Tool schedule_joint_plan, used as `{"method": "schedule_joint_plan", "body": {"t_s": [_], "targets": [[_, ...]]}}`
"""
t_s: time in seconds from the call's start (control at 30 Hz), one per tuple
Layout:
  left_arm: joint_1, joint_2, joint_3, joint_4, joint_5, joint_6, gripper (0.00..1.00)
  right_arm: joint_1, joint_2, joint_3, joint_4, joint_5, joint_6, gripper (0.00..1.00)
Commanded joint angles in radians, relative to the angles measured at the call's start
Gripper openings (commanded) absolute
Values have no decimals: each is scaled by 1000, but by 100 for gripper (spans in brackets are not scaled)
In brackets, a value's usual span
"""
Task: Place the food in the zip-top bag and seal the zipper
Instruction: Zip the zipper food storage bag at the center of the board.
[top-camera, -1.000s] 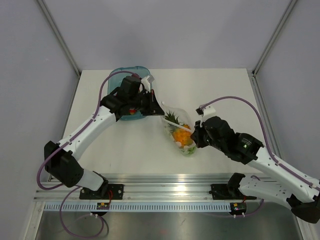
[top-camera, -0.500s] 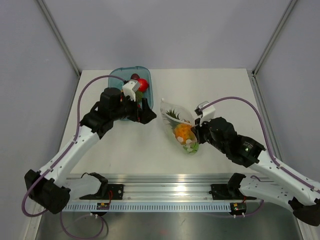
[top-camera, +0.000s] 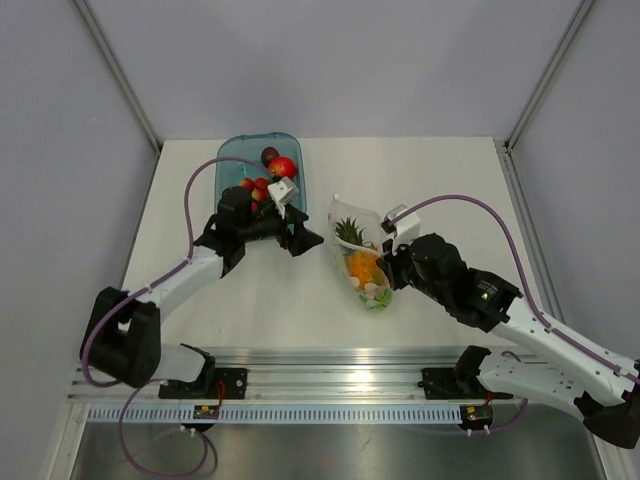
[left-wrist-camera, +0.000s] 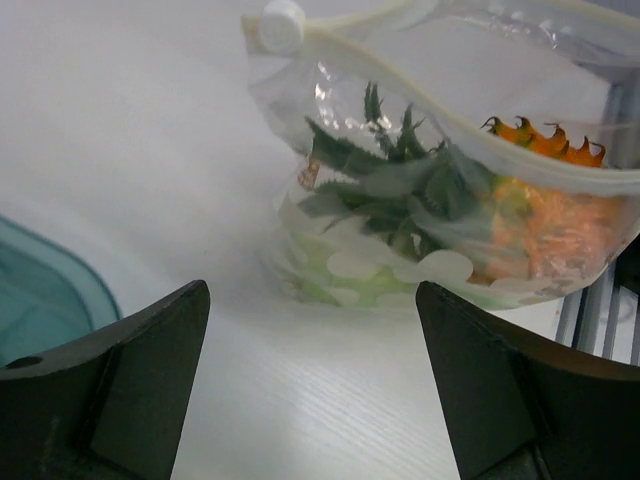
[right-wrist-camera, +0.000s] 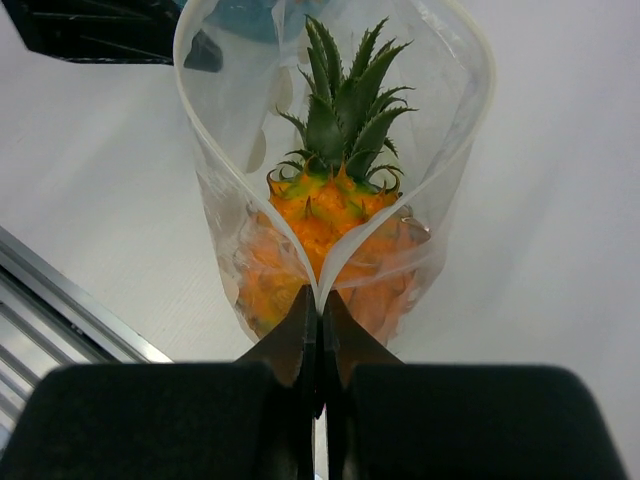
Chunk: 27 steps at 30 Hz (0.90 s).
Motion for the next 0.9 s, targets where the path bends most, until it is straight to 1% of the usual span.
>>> {"method": "schedule_joint_plan", "body": {"t_s": [0.0,0.17,0.2,0.27,0.3,0.33,0.37,0.4,0.43,0.47,0.53,0.57,0.67,0.73,0.8,0.83,0.87], "targets": [[8,102,99,235,206,-23,84,-10,-27,10,28,-17,-15,0],[11,226,177,303,312,-72,81,-12,-61,21,-22,-18,-15,0],[11,242,186,357,337,-94,80,-12,-66,22,-30,-18,-15,0],[11,297,211,390,383,-160,73,-12,-70,22,-42,-15,-12,0],[11,315,232,439,404,-186,68,-12,-70,22,-42,-12,-12,0],[13,331,240,468,421,-215,58,-12,-69,22,-42,-12,-10,0],[11,357,245,499,444,-280,51,-12,-67,22,-42,-12,-10,0],[13,363,237,578,454,-310,46,-12,-64,22,-42,-11,-10,0],[11,369,228,627,457,-380,32,-12,-60,24,-42,-11,-10,0],[13,375,217,719,458,-410,24,-12,-55,25,-42,-11,-12,0],[11,374,196,766,455,-456,7,-12,-41,30,-47,-6,-10,0],[11,368,193,772,451,-460,0,-10,-40,33,-48,-5,-12,0],[10,351,174,781,441,-468,0,-13,-38,42,-48,11,-15,0],[10,311,139,780,423,-442,0,-13,-37,51,-56,24,-16,0],[10,271,119,685,374,-392,0,-15,-30,57,-64,46,-21,0],[10,224,111,630,353,-314,0,-18,-30,65,-67,54,-21,0],[10,202,98,503,308,-272,0,-21,-21,73,-71,66,-23,0]]}}
